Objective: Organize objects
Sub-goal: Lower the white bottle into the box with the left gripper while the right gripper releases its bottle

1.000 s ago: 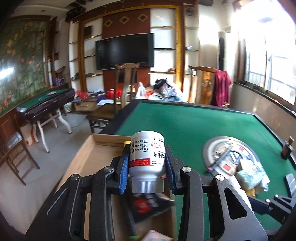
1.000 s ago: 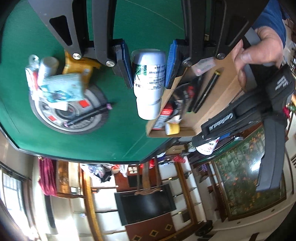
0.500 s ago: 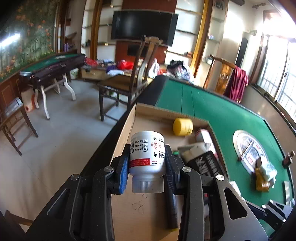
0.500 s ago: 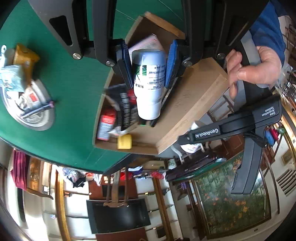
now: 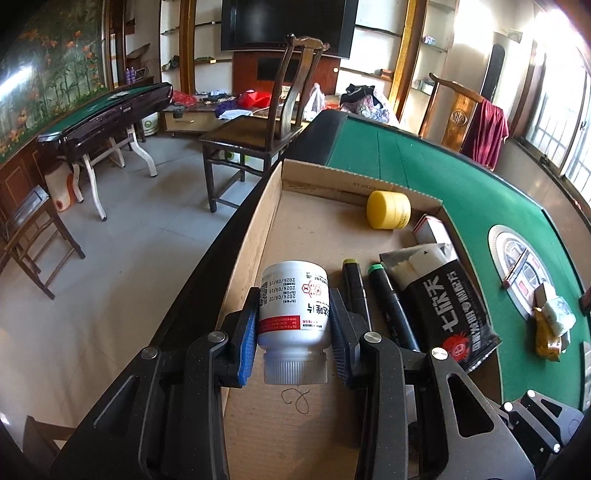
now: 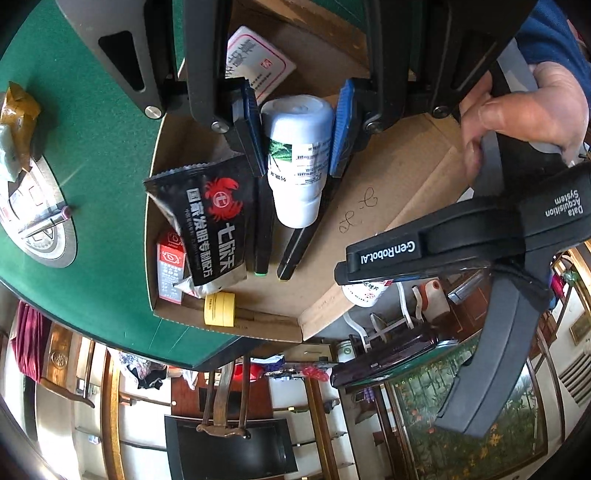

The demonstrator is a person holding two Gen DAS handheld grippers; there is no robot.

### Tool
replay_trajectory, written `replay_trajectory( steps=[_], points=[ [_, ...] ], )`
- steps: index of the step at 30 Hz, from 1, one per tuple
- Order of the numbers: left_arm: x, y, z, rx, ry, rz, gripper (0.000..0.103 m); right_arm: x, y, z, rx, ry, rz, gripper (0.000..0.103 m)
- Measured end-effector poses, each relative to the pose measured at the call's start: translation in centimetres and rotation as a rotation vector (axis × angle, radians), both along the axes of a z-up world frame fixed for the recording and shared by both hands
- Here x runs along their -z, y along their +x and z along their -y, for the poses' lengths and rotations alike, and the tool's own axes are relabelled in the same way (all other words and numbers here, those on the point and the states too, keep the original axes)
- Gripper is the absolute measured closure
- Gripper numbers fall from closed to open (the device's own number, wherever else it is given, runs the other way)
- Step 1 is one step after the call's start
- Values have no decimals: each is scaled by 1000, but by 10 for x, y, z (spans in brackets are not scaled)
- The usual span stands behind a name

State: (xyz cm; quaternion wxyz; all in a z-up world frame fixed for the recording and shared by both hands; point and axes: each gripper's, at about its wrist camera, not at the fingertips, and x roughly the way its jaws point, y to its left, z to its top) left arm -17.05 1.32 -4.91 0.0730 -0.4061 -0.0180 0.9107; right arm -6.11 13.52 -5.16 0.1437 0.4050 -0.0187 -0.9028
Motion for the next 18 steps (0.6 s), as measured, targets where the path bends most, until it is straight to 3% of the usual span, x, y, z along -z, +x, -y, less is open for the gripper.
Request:
replay_trajectory(
  steps=[18],
  points=[
    [10,-7,-4,-15,-73,36,69,8,4,15,-53,12,-10,69]
  ],
)
